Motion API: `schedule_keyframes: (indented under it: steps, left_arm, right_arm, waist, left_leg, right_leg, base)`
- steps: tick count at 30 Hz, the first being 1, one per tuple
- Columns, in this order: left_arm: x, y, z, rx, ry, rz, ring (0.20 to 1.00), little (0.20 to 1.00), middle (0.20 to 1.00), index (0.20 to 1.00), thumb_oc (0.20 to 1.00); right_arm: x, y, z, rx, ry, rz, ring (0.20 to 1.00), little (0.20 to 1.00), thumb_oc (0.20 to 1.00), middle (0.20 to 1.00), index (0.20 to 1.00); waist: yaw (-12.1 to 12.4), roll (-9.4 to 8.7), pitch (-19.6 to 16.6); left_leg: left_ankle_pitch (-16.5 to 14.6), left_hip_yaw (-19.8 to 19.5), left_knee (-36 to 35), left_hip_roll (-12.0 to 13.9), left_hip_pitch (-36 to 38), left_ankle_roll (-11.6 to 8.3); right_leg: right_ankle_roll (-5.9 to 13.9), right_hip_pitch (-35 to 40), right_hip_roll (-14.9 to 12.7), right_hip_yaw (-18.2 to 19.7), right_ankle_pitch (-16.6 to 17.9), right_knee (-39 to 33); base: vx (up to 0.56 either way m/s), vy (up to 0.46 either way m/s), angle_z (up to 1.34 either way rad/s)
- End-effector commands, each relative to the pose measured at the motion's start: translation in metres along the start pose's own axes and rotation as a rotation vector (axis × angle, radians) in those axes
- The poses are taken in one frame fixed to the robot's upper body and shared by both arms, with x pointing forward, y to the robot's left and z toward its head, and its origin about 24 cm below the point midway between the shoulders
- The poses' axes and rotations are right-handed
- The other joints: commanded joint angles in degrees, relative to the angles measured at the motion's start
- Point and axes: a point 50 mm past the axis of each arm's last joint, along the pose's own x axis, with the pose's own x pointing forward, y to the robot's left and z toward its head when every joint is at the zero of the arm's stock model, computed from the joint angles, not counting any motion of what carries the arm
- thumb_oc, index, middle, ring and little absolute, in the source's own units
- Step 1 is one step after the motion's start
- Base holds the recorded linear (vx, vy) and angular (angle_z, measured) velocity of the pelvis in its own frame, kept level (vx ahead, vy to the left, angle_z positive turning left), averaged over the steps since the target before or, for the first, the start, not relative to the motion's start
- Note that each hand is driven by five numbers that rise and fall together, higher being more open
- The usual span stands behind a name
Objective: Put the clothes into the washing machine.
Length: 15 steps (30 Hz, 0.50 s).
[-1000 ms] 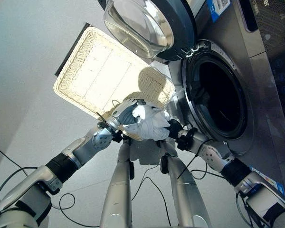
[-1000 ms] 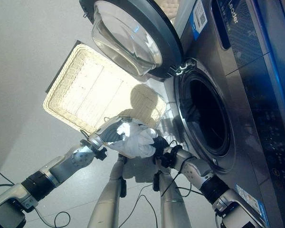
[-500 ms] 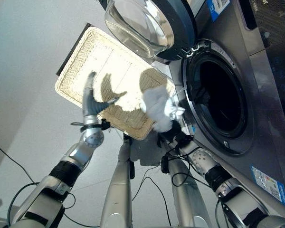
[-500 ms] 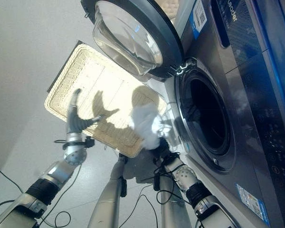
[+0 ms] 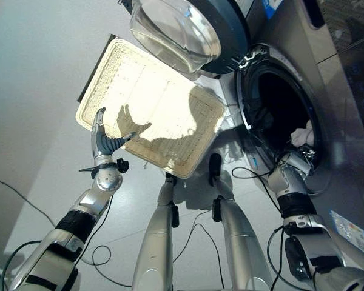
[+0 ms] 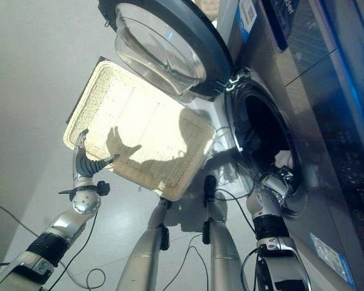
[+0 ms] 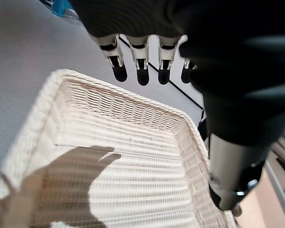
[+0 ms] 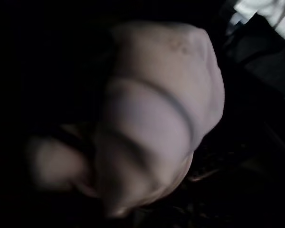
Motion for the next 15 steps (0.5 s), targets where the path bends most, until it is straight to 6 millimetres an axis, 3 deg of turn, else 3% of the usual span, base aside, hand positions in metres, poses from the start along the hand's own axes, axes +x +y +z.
schedule_keyframes:
  steps: [1, 3, 4, 8, 12, 15]
  left_arm:
    - [0.003, 0.000, 0.006, -0.051, -0.006, 0.011, 1.000, 1.000, 1.000, 1.000, 1.000]
    - [0.001, -0.003, 0.007, -0.052, -0.009, -0.001, 1.000, 1.000, 1.000, 1.000, 1.000]
    - [-0.004, -0.009, 0.005, -0.054, -0.007, -0.031, 1.000, 1.000, 1.000, 1.000, 1.000]
    - [-0.016, -0.019, 0.000, -0.045, 0.006, -0.059, 1.000, 1.000, 1.000, 1.000, 1.000]
    - [-0.016, -0.023, -0.002, -0.049, 0.023, -0.071, 1.000, 1.000, 1.000, 1.000, 1.000]
    - [-0.015, -0.022, -0.002, -0.051, 0.028, -0.084, 1.000, 1.000, 1.000, 1.000, 1.000]
  right_arm:
    - [0.010, 0.037, 0.034, -0.028, 0.060, 0.162, 1.000, 1.000, 1.000, 1.000, 1.000]
    - [0.007, 0.026, 0.021, -0.077, 0.160, 0.160, 1.000, 1.000, 1.000, 1.000, 1.000]
    - [-0.002, 0.006, 0.001, -0.131, 0.328, 0.175, 1.000, 1.000, 1.000, 1.000, 1.000]
    - [-0.016, -0.030, -0.014, -0.169, 0.490, 0.212, 1.000, 1.000, 1.000, 1.000, 1.000]
    - [-0.024, -0.037, -0.029, -0.157, 0.584, 0.311, 1.000, 1.000, 1.000, 1.000, 1.000]
    - [-0.022, -0.032, -0.030, -0.163, 0.575, 0.366, 1.000, 1.000, 1.000, 1.000, 1.000]
  waist:
    - [-4.5, 0.43, -1.6]
    - [-4.5, 0.70, -1.6]
    - [-4.6, 1.06, -1.6]
    - [-4.6, 1.35, -1.6]
    - [-4.0, 1.66, -1.6]
    - [-3.7, 1.69, -1.6]
  left_leg:
    - [-4.7, 0.6, 4.3, -4.5, -1.4, 2.09]
    - [-4.1, 0.9, 4.2, -4.5, -2.0, 2.22]
    - [-3.9, 1.1, 4.2, -4.5, -2.1, 2.21]
    - [-3.5, 1.2, 3.3, -4.5, -1.5, 2.27]
    - [-2.9, 1.3, 2.1, -4.5, -1.0, 2.21]
    - [-2.7, 1.2, 1.5, -4.4, -0.6, 2.19]
  right_leg:
    - [5.86, 2.6, -1.4, -4.5, 4.3, -4.9]
    - [5.76, 2.1, -1.6, -4.5, 4.8, -5.2]
    - [5.72, 2.1, -1.8, -4.5, 4.8, -5.2]
    - [5.67, 3.0, -2.0, -4.5, 4.6, -5.9]
    - [5.66, 3.6, -2.0, -4.7, 4.6, -6.6]
    - [5.71, 4.0, -2.0, -4.8, 4.6, -6.8]
  base:
    - [0.00, 0.092, 0.03]
    - [-0.03, 0.038, 0.03]
    - [-0.01, 0.038, 0.02]
    - [0.00, 0.043, -0.01]
    - [0.00, 0.036, -0.03]
    - [-0.01, 0.016, 0.02]
